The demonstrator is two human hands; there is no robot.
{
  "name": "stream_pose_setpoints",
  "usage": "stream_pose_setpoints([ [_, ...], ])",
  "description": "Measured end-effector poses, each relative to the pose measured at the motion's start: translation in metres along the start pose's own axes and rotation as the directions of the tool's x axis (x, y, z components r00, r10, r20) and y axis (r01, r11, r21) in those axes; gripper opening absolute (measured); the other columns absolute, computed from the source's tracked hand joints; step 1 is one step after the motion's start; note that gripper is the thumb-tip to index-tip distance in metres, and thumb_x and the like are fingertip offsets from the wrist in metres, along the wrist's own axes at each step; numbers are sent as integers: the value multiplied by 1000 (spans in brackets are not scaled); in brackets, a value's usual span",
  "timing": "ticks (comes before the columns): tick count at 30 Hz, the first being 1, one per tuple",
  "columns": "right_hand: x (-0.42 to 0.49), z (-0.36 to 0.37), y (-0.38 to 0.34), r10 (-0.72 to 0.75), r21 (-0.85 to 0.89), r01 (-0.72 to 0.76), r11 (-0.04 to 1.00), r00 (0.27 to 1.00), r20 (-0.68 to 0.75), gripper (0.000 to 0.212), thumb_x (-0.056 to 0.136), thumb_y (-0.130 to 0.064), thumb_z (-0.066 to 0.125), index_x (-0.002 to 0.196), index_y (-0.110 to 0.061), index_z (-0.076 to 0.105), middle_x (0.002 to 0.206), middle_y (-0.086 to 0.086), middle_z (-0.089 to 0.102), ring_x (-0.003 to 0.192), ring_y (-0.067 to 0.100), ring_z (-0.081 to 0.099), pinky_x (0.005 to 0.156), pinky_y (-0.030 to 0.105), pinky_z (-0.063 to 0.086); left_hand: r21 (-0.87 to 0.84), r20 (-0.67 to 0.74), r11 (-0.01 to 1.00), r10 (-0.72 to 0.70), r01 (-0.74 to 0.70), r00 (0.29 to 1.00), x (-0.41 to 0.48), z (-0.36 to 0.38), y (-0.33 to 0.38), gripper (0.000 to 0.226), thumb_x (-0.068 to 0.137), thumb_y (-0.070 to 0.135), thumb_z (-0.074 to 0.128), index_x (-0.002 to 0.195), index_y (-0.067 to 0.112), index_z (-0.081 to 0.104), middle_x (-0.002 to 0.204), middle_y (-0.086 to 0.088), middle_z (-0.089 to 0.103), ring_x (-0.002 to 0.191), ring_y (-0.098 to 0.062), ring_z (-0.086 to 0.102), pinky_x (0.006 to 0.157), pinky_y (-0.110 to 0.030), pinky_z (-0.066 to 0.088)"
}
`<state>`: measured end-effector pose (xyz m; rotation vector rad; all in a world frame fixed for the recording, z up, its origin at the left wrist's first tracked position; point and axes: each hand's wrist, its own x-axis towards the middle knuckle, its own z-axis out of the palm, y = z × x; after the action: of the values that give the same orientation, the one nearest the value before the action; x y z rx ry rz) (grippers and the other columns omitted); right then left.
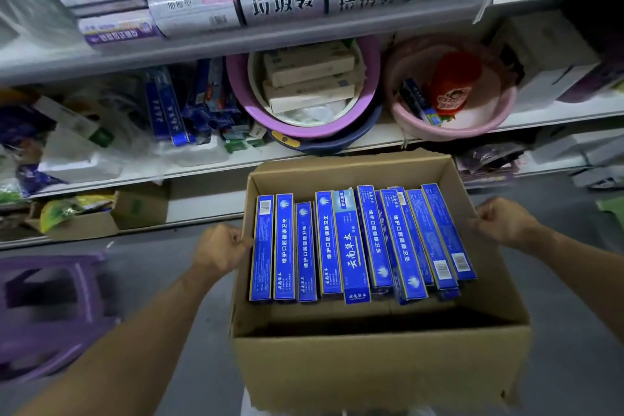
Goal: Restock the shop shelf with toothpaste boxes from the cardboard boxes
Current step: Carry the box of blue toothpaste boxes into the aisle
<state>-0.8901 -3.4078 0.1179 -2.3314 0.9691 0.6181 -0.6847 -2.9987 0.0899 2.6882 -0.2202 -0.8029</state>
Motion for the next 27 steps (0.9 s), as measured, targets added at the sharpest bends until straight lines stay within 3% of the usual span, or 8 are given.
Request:
stream_pose_setpoints([
  [4, 27, -6, 3, 13, -13, -13, 1000, 999, -40, 38, 85, -20, 66, 48, -12, 61, 47, 4, 57, 52, 19, 54, 49, 25, 37, -11, -51, 1000, -9, 8, 999, 14, 2, 14, 35, 91, 22, 62, 60, 5, 59, 52, 1, 57, 48, -7, 51, 44, -19, 34],
  [8, 51, -14, -4, 6, -64, -14, 998, 993, -117, 29, 85, -22, 67, 57, -13, 67, 65, 16, 65, 65, 27, 60, 55, 28, 39, -36, -134, 999, -9, 4, 991, 31, 8, 24, 37, 89, 21, 59, 56, 7, 52, 53, -2, 54, 54, -20, 54, 49, -23, 37],
  [11, 73, -15, -6, -20, -106, 0, 994, 983, -185, 26, 84, -27, 67, 62, -14, 69, 68, 15, 65, 67, 30, 60, 61, 29, 44, -58, -198, 998, -8, -3, 980, 41, 19, 35, 38, 91, 23, 59, 58, 5, 50, 54, -2, 53, 53, -17, 52, 49, -22, 37],
  [15, 97, -14, -4, -6, -128, -23, 991, 975, -224, 27, 87, -35, 63, 66, -19, 68, 67, 12, 61, 68, 30, 58, 64, 31, 44, -49, -238, 999, -17, 5, 971, 59, 36, 46, 36, 87, 22, 58, 61, -3, 56, 59, -16, 58, 62, -35, 56, 55, -30, 39],
  [21, 125, -3, 10, 29, -172, -61, 983, 983, -181, 24, 87, -37, 64, 85, -16, 76, 75, 12, 62, 76, 31, 61, 68, 30, 43, -26, -226, 999, -27, 22, 974, 71, 62, 55, 43, 89, 24, 58, 51, 13, 40, 53, -7, 48, 54, -26, 46, 51, -27, 29],
  [27, 130, -5, 17, 29, -212, -54, 976, 992, -121, 17, 87, -28, 65, 94, -16, 74, 98, 17, 69, 91, 35, 65, 74, 33, 45, 8, -184, 994, -104, 108, 977, 77, 60, 54, 38, 90, 35, 58, 61, 11, 55, 68, -9, 63, 66, -26, 60, 57, -28, 44],
])
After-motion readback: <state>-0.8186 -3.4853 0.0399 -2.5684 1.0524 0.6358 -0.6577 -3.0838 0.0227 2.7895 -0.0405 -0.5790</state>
